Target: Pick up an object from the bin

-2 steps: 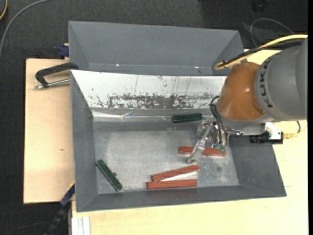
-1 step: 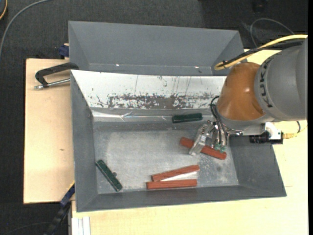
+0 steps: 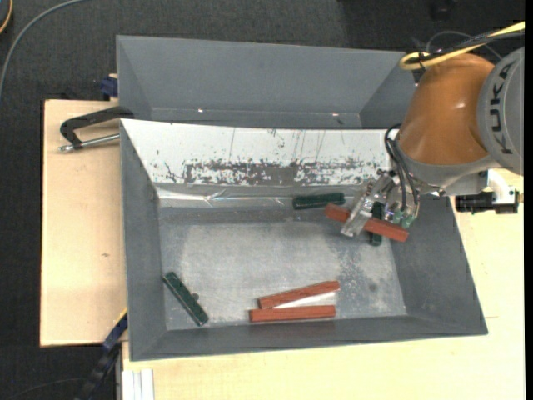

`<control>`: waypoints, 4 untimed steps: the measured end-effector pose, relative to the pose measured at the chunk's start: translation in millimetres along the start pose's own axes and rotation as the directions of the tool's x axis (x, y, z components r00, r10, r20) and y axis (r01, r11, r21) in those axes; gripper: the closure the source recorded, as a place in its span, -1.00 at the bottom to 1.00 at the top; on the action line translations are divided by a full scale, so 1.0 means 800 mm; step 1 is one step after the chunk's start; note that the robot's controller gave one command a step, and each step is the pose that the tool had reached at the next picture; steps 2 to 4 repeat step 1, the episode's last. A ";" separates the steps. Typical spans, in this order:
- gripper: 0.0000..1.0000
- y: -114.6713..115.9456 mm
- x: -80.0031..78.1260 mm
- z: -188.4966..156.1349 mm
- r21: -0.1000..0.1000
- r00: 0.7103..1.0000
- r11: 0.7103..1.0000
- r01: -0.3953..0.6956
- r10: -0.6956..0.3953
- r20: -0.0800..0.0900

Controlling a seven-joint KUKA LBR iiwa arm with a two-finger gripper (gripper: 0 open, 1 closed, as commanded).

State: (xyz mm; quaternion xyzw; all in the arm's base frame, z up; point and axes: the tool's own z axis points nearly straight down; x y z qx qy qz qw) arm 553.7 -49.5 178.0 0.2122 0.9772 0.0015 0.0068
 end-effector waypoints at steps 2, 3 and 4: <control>1.00 0.002 -0.002 -0.022 0.002 1.000 1.000 0.002 -0.002 -0.005; 1.00 0.002 -0.002 -0.022 0.002 1.000 1.000 0.002 -0.002 -0.005; 1.00 0.002 -0.002 -0.022 0.002 1.000 1.000 0.002 -0.002 -0.005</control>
Offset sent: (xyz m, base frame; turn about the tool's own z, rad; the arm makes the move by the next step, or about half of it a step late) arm 0.0001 0.0000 0.0151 0.0000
